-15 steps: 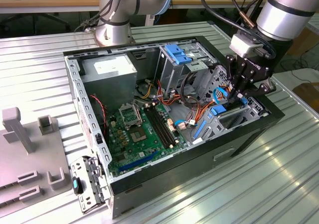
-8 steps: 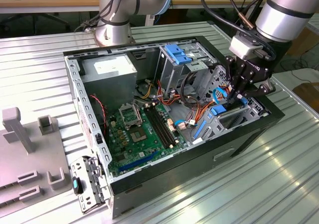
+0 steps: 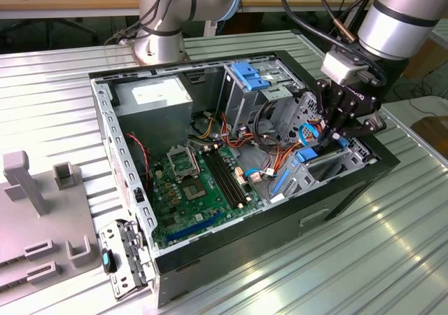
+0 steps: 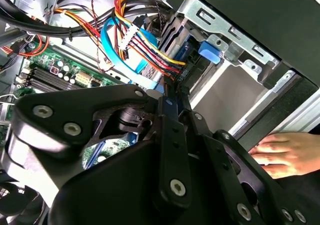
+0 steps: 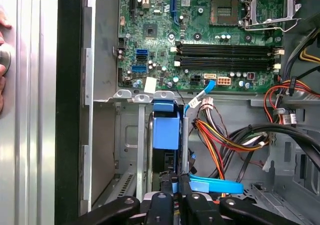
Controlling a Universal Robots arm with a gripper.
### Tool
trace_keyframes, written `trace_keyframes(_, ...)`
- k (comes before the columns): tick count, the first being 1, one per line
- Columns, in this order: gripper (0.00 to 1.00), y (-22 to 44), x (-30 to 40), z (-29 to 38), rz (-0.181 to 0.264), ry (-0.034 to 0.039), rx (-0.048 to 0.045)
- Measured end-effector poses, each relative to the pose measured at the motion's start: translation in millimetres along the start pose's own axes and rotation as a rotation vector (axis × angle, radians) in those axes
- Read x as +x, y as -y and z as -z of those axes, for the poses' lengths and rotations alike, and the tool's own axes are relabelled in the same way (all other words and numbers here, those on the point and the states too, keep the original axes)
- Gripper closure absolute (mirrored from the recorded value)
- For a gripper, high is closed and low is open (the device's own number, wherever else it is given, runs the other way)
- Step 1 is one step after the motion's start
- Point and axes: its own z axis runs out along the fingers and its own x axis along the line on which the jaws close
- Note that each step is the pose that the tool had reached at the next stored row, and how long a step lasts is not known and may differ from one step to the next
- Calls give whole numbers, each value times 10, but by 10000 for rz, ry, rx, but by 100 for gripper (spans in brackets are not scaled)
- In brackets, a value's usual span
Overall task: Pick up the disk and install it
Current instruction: 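Insert the second disk wire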
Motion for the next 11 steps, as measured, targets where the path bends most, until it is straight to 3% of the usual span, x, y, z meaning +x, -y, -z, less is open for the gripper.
trace_keyframes(7, 84, -1, -5, -71, 3, 62, 2)
trace_keyframes(11, 84, -1, -5, -79, 3, 69, 3)
